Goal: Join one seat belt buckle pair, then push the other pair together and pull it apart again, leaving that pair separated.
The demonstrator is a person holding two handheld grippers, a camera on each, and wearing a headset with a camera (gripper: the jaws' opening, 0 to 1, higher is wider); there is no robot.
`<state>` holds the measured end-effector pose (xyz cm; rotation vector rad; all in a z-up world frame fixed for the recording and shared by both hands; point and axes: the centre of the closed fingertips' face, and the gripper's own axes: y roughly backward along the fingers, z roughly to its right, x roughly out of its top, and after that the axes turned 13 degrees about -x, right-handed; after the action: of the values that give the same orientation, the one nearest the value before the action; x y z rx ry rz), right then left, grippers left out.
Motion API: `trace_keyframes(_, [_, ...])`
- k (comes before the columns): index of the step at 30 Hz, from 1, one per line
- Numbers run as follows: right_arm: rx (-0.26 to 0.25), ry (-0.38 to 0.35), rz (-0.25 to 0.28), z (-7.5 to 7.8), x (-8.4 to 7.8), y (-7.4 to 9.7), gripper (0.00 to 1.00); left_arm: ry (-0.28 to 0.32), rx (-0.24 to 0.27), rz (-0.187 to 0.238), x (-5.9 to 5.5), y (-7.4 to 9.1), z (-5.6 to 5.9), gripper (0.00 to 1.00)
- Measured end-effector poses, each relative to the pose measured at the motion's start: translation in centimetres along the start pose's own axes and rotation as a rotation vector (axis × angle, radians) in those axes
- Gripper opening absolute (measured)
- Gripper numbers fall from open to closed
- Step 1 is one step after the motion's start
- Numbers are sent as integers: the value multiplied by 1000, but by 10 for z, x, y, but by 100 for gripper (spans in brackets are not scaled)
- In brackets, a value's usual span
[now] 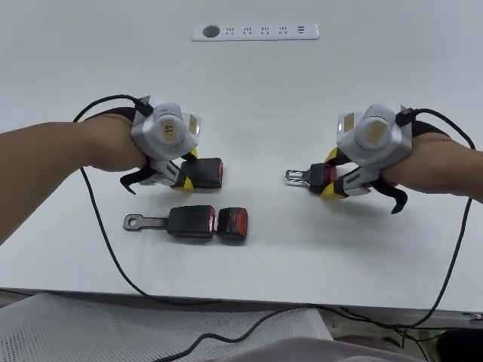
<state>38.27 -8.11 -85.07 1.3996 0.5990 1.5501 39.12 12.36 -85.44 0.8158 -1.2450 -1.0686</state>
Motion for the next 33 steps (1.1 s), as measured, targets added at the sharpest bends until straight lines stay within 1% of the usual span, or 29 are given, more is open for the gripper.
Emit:
trace_keyframes(4, [-3,9,9,-3,9,-3,33,1,-2,-4,0,0,0,33])
trace_keyframes(7, [-9,1,14,-5,17,-7,33,4,0,-10,0,0,1,33])
trace_keyframes(14, [-7,4,35,-11,38,-18,33,8,5,-2,0,0,1,33])
trace_keyframes(20, [-9,-1,53,-16,58,-27,33,28,14,8,0,0,1,33])
trace_keyframes(23, [-8,3,57,-18,65,-30,33,52,17,13,-1,0,1,33])
trace_keyframes(33, [-1,33,59,-22,83,-40,33,62,1,16,-1,-1,1,33])
